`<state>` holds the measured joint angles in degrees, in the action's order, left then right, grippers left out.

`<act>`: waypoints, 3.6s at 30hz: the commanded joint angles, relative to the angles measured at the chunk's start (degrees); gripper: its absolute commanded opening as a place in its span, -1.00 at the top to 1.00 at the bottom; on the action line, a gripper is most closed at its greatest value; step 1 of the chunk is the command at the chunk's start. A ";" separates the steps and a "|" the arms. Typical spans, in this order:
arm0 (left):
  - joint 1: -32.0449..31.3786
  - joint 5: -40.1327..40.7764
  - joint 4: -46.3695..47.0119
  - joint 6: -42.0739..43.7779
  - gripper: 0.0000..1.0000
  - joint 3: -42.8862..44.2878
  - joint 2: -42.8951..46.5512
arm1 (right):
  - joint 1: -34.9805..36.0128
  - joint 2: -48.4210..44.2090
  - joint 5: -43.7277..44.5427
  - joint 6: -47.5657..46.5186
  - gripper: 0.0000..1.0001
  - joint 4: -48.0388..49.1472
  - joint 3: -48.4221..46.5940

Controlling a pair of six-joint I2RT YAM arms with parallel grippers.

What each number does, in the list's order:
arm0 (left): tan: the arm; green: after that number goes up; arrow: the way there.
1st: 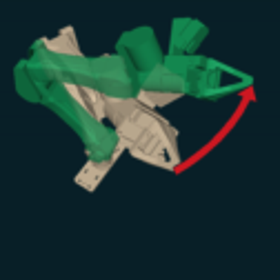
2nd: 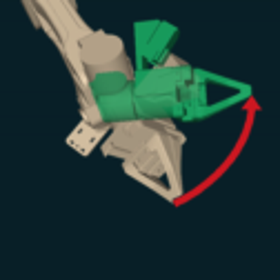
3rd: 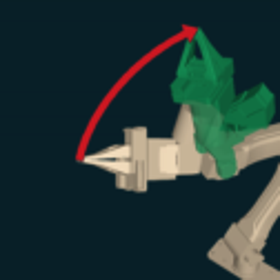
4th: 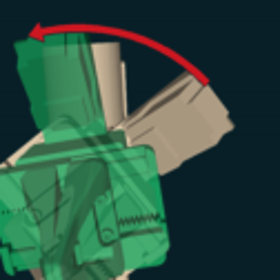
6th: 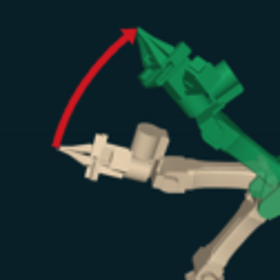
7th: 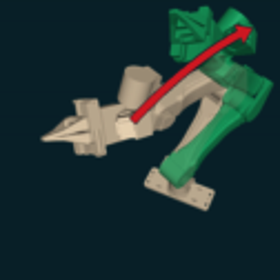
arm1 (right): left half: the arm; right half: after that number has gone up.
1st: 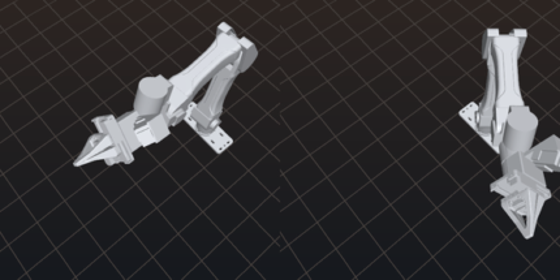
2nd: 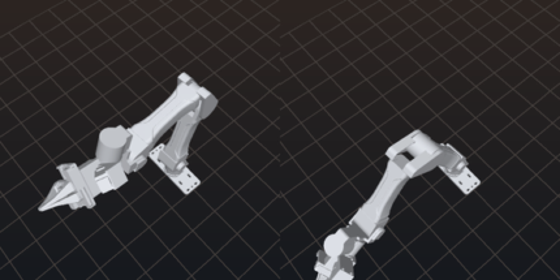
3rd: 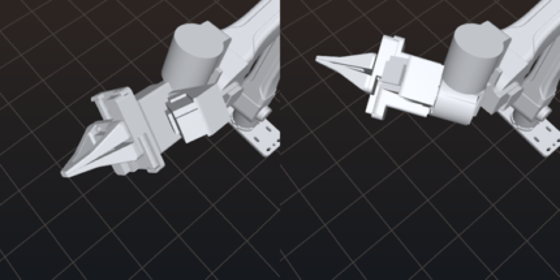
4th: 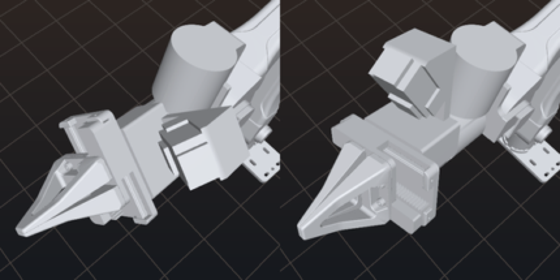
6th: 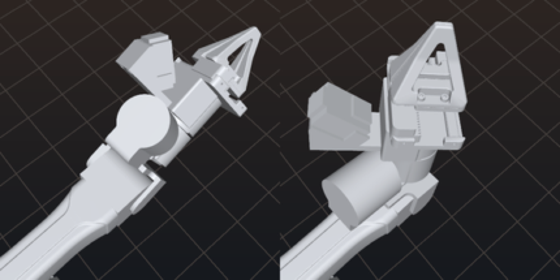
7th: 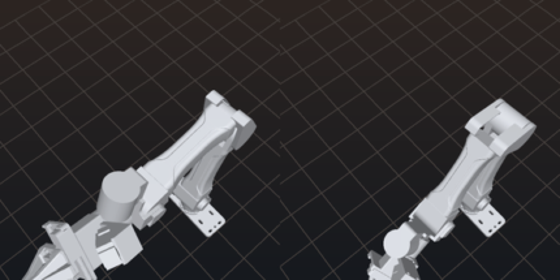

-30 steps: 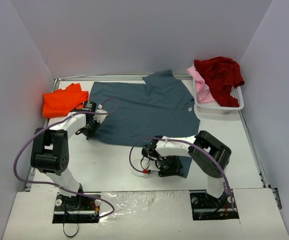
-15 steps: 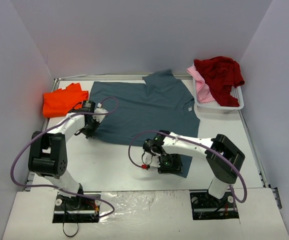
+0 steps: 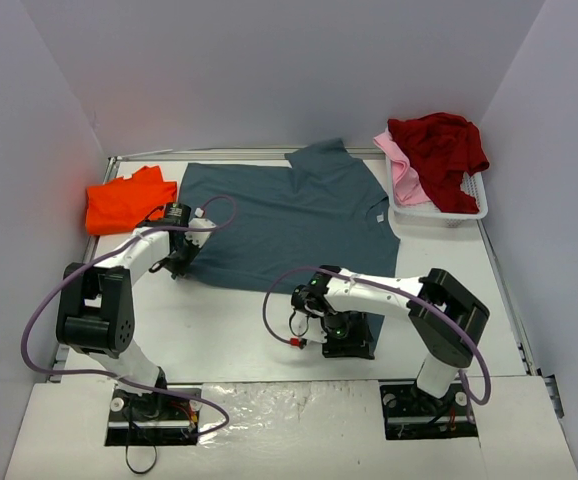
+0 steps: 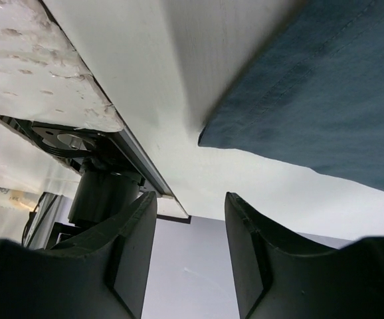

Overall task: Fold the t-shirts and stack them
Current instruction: Grap the side of the flattened tshirt closest away from the robot with both arms

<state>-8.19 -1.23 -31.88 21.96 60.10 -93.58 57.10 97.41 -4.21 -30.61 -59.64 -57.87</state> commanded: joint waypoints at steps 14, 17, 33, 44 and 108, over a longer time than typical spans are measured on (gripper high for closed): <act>-0.17 0.62 1.12 -0.42 0.95 -1.12 3.32 | 0.38 9.29 -1.86 -2.26 0.13 -1.45 2.05; -0.25 0.71 1.12 -0.42 0.95 -1.03 3.40 | 0.29 10.26 -2.03 -2.44 0.12 -0.83 2.06; -0.43 0.71 1.12 -0.69 0.95 -1.56 5.51 | -1.03 13.34 0.95 -2.88 0.10 2.86 -0.41; -0.52 0.71 1.12 -0.69 0.95 -2.17 6.48 | -3.22 13.95 5.77 -1.30 0.10 5.76 0.21; -2.19 5.37 2.35 -0.33 0.95 -3.41 7.45 | -10.17 17.99 22.14 -4.02 0.62 16.92 -2.51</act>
<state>-10.07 2.94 -29.67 21.98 56.55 -88.25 47.66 111.70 13.23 -35.53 -47.09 -62.76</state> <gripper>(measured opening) 0.038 0.205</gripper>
